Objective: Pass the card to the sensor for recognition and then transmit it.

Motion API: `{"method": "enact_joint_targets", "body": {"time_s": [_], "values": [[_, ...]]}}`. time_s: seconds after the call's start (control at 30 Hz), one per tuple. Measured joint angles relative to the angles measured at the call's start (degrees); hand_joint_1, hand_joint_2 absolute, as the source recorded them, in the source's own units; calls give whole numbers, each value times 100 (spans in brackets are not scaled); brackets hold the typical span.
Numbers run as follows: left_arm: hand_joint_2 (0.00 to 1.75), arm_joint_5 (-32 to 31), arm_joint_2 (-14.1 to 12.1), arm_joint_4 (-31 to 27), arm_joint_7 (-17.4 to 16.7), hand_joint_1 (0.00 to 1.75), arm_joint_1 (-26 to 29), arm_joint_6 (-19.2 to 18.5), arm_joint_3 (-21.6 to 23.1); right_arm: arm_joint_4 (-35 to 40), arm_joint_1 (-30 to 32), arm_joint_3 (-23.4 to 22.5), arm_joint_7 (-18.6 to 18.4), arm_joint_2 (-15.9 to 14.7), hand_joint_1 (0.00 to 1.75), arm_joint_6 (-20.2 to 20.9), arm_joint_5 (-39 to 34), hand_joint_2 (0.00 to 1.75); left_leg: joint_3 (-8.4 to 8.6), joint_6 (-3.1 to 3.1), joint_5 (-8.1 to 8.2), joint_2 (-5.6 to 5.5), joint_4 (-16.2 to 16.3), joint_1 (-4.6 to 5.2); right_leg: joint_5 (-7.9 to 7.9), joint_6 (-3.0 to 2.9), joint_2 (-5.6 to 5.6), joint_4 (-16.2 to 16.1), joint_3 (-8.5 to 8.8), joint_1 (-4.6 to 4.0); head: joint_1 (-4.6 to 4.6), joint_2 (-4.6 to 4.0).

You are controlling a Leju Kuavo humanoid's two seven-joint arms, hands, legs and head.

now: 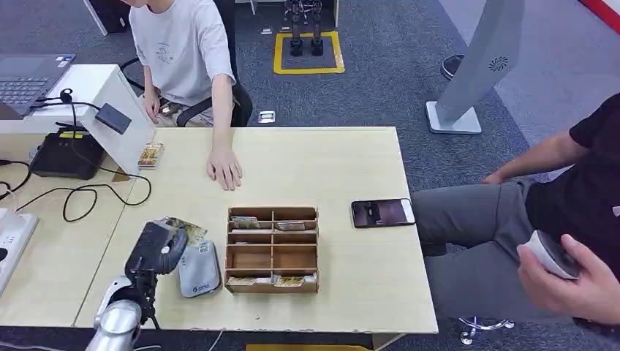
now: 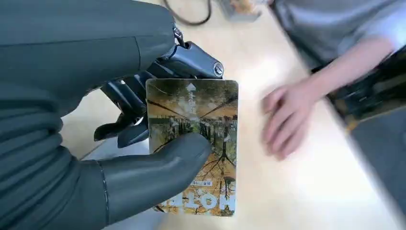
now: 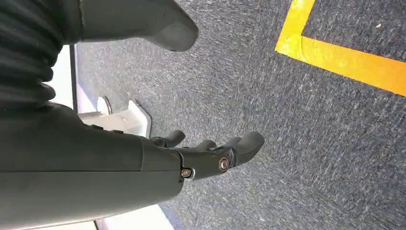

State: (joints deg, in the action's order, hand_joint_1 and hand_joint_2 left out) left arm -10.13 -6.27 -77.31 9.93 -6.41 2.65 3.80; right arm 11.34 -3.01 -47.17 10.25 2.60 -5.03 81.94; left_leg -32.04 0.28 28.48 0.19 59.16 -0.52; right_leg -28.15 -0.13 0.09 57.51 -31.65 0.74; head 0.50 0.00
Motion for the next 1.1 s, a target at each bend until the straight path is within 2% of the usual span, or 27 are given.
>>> {"method": "enact_joint_targets", "body": {"time_s": [0.1, 0.3, 0.5, 0.57, 0.7, 0.87, 0.97, 1.1], "values": [[175, 574, -4, -326, 33, 175, -247, 63, -212, 0, -3, 0, -15, 0, 0, -2, 11, 175, -1, 0, 0, -3, 0, -1, 0, 0, 0, 1, 2, 0, -2, 0], [175, 694, -11, -629, 28, 175, -378, 116, -343, 0, -4, 0, -15, 0, 0, -2, 22, 175, 0, 0, 0, -2, 0, 0, 0, 0, 1, 1, 1, 0, 0, 0], [175, 698, -61, -782, 415, 175, -603, 533, -391, 0, -8, 0, -15, 0, 0, 0, 39, 175, -3, 0, 0, -5, 0, 0, 0, 0, -4, 1, 0, 0, -2, 0], [175, 243, -124, -795, 486, 175, -761, 859, -400, 0, -17, 2, -15, 2, 0, 6, 58, 175, -2, -3, -2, -5, 0, -1, 1, -2, -4, 1, -1, -1, -2, 0], [175, -1634, -313, -685, 623, 175, -1187, 1797, -395, 0, -62, 4, -22, 4, 0, 37, 111, 175, -1, -9, -7, -4, 0, -3, 4, -5, -2, 1, -1, -3, 0, 2], [175, -3907, -666, -129, 739, 175, -1593, 3113, -234, 0, -173, 100, -44, 4, 0, 127, 164, 175, 0, -11, -8, 1, 0, -4, 9, -4, 6, 3, -4, -3, 0, 0], [175, -4488, -828, 101, 726, 175, -1713, 3381, -109, 0, -213, 138, -50, 4, 0, 129, 162, 175, 0, -11, -8, 1, 0, -3, 9, -4, 6, 3, -4, -3, -2, 0], [175, -4753, -971, 333, 620, 175, -1813, 3460, 79, 0, -232, 166, -50, 4, 0, 129, 142, 175, -1, -10, -7, 0, 0, -3, 9, -3, 6, 3, -5, -2, 0, 0]]}}
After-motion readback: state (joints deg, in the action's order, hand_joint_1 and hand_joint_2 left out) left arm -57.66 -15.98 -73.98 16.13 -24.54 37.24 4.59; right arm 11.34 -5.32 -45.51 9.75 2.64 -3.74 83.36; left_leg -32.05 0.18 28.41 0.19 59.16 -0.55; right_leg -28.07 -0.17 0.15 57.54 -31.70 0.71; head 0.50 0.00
